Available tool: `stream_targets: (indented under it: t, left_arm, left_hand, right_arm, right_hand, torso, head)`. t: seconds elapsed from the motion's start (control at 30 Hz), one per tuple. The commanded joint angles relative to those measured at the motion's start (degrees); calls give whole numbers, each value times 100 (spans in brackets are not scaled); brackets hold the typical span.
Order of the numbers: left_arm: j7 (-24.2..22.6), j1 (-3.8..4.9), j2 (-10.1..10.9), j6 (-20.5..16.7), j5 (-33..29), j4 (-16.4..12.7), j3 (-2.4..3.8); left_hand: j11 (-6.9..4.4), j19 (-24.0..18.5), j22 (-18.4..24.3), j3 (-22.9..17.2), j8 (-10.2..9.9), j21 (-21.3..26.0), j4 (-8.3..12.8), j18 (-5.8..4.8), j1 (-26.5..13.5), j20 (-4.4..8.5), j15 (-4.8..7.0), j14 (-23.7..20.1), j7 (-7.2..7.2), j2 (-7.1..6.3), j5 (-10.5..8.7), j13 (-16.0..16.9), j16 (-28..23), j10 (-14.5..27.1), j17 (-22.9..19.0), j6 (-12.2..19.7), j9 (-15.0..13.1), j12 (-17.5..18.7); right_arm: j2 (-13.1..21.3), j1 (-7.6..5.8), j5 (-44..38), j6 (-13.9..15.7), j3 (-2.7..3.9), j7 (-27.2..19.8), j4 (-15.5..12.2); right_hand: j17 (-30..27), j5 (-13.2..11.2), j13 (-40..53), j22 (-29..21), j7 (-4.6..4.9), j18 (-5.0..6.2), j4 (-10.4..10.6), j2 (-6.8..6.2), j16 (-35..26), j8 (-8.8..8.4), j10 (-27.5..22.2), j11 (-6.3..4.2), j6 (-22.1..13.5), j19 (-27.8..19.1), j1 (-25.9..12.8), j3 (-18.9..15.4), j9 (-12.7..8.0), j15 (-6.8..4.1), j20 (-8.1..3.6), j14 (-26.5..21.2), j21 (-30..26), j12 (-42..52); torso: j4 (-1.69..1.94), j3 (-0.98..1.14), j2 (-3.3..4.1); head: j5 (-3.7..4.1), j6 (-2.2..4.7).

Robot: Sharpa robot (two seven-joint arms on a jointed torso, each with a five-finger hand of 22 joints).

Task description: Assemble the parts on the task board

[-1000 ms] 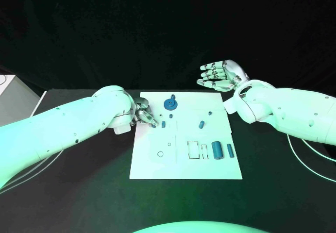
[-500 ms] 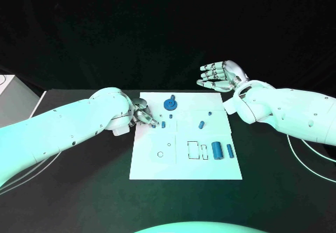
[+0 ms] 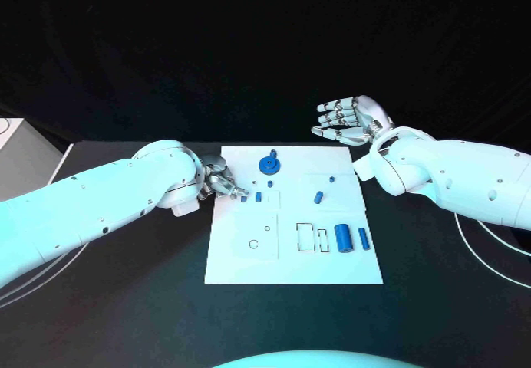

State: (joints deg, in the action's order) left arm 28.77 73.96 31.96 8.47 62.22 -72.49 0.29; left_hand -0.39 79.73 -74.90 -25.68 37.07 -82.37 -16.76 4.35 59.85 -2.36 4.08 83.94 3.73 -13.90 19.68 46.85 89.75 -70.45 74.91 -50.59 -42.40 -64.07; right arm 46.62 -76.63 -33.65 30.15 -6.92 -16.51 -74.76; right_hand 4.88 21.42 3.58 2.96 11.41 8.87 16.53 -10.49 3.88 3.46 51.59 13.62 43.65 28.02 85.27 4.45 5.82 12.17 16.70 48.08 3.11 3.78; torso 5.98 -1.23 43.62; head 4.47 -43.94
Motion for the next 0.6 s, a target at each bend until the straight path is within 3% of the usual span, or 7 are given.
stream_targets:
  t: [0.03, 0.27, 0.37, 0.4, 0.5, 0.57, 0.6]
  left_arm:
    - [20, 4, 43, -151, -99, -88, 68]
    - [-53, 2, 160, -416, -239, -276, 285]
    - [-377, 0, 192, -638, -485, -348, 353]
    - [-571, 0, 195, -719, -581, -361, 369]
    - [-1149, -1, 173, -920, -751, -367, 386]
    - [-1536, -5, 138, -1089, -749, -349, 364]
    - [-1833, -14, 99, -1245, -658, -316, 332]
  left_hand:
    - [13, -27, 2, 74, 11, 34, -1, -67, -63, -28, -54, 572, 10, 19, -30, -38, -33, 43, 1404, -20, 1, 1]
    - [43, -134, 147, 188, 1, 119, 7, -33, -54, -43, -77, 531, 42, 58, -29, -258, -99, 216, 1288, 87, 6, 139]
    - [167, -525, 644, 307, -3, 435, 5, 78, 217, -123, -186, 303, 172, 99, 1, -1069, -416, 911, 764, 412, 38, 666]
    - [189, -617, 758, 314, -4, 511, 14, 103, 292, -143, -208, 246, 200, 106, 9, -1103, -486, 989, 655, 475, 51, 694]
    - [406, -1982, 2351, 199, -98, 1672, 116, 432, 1156, -341, -419, -698, 424, 97, 41, -1275, -1444, 1703, -708, 998, 218, 940]
    - [506, -2578, 2970, 15, -137, 2186, 261, 556, 1683, -424, -510, -1292, 512, 100, 15, -1440, -1913, 2059, -1349, 1077, 350, 1155]
    - [572, -2882, 3185, -173, -192, 2446, 402, 581, 2015, -486, -582, -1907, 580, 84, 8, -1600, -2366, 2229, -1918, 1090, 472, 1335]
  right_arm:
    - [7, 1, -7, -43, 3, -63, -13]
    - [16, 3, -7, -42, 3, -63, -18]
    - [19, 3, -7, -40, 3, -64, -19]
    - [19, 3, -7, -39, 3, -64, -19]
    - [20, 3, -7, -36, 3, -69, -19]
    - [20, 3, -7, -35, 3, -72, -18]
    - [20, 3, -6, -35, 3, -73, -16]
  right_hand:
    - [-10, 15, 1, -4, 538, -70, 16, 22, -23, 12, 28, 11, 4, -41, -3, 22, -5, 10, 3, -39, -14, -25]
    - [-10, 15, 1, -4, 538, -70, 16, 22, -23, 12, 28, 11, 4, -41, -3, 22, -5, 10, 3, -39, -14, -25]
    - [-10, 15, 1, -4, 538, -70, 16, 22, -23, 12, 28, 11, 4, -41, -3, 22, -5, 10, 3, -39, -14, -25]
    - [-11, 15, 1, -4, 538, -70, 16, 23, -24, 12, 27, 11, 7, -42, -6, 21, -5, 11, 3, -43, -15, -25]
    - [-12, 15, 1, -4, 537, -71, 16, 25, -24, 14, 27, 11, 22, -38, -8, 20, -5, 11, 3, -35, -15, -24]
    - [-11, 15, 1, -3, 537, -71, 15, 26, -22, 15, 28, 10, 34, -33, -8, 21, -3, 11, 3, -24, -14, -23]
    - [-11, 15, 1, -3, 537, -71, 15, 26, -22, 15, 28, 10, 34, -33, -8, 21, -3, 11, 3, -24, -14, -23]
  torso:
    - [-4, 3, -3]
    - [-7, 6, 4]
    - [-3, 5, 3]
    - [-2, 5, 1]
    - [1, 6, 0]
    - [1, 3, 5]
    - [3, 2, 4]
  head:
    - [2, 12]
    - [10, 33]
    - [7, 52]
    - [7, 54]
    - [12, 62]
    - [19, 72]
    - [22, 77]
